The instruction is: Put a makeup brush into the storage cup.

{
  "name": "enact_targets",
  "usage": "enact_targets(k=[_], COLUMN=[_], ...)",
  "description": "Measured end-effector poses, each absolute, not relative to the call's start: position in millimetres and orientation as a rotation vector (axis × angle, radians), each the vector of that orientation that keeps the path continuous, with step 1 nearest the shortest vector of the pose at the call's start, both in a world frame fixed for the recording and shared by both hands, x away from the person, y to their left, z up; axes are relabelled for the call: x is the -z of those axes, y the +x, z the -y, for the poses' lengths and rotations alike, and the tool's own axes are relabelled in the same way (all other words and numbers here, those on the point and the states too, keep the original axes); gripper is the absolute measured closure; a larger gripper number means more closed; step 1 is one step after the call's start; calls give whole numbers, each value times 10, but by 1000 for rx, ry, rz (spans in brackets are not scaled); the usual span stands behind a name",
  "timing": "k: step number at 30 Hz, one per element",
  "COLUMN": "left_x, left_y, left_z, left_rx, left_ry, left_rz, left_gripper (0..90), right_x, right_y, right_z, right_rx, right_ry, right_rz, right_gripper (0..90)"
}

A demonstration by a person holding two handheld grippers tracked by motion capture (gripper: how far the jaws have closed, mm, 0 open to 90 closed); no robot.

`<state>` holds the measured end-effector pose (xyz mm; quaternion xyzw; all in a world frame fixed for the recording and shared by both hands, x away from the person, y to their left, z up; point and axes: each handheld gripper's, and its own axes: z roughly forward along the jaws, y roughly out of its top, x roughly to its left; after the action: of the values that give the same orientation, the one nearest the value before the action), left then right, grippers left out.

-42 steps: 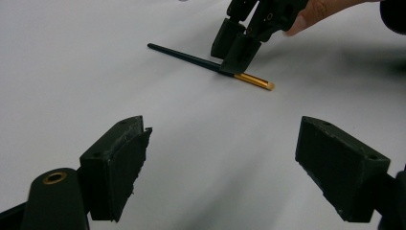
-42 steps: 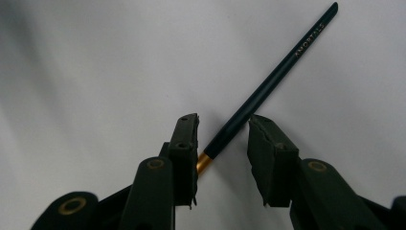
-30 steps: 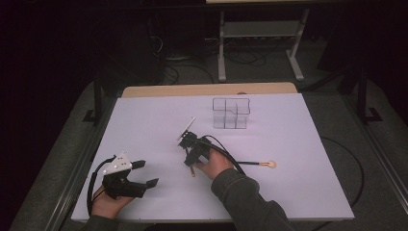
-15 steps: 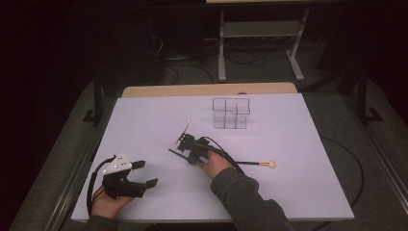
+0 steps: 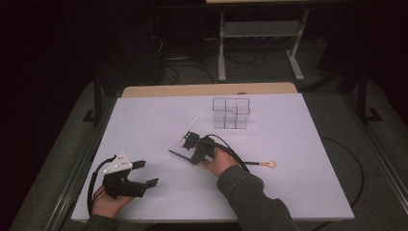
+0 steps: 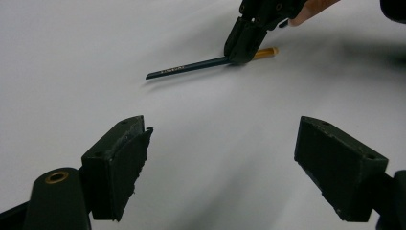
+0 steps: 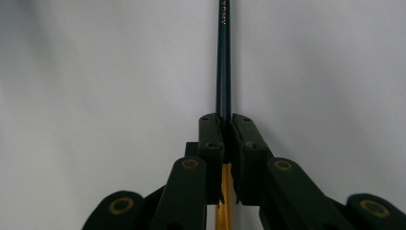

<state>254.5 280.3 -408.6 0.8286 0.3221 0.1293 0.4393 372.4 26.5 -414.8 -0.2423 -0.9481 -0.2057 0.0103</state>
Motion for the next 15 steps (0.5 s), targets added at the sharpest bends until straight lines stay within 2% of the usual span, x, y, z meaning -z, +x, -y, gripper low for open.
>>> enact_targets(k=[15], left_x=[4051], left_y=[2535], left_z=[-2684], left_rx=[-320], left_ry=[2079], left_rz=[-747], left_gripper=[190], right_x=[3922], right_y=[3555], right_z=[123], right_rx=[763], right_ry=[-637], right_rz=[2930], right_gripper=[830])
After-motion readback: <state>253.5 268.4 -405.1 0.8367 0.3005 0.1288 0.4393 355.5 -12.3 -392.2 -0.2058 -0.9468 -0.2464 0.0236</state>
